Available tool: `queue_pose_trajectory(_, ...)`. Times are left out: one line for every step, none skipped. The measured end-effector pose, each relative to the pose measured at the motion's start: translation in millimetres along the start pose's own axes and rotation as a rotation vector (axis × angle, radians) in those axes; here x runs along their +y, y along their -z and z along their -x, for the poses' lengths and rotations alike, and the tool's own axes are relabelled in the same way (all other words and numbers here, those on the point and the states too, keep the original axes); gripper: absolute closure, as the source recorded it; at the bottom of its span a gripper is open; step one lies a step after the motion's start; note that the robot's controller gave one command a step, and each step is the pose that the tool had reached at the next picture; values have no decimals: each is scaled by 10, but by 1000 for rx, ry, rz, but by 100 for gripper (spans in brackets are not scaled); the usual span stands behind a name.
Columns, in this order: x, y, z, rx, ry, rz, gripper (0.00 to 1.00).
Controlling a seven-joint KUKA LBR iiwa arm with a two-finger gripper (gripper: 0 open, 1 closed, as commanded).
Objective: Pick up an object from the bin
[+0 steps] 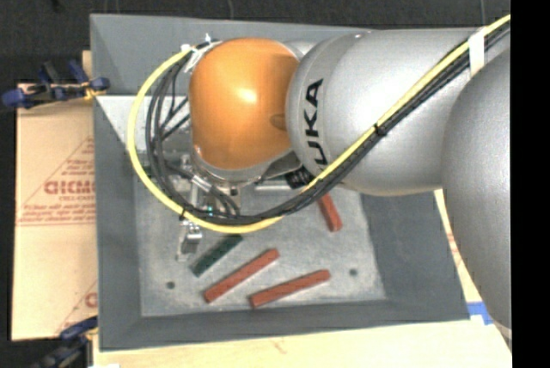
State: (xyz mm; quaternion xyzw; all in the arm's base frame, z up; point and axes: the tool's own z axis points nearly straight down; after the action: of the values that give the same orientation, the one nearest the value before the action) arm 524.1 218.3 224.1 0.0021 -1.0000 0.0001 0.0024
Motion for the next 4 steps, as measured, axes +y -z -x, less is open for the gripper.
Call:
queue_pose_trajectory(-11,42,18,-7,-4,2,0)
queue_pose_trajectory(-147,-356,-106,-10,112,1,0)
queue_pose_trajectory(-339,-931,-158,-11,182,1,0)
queue_pose_trajectory(-386,-1075,-179,-9,192,1,0)
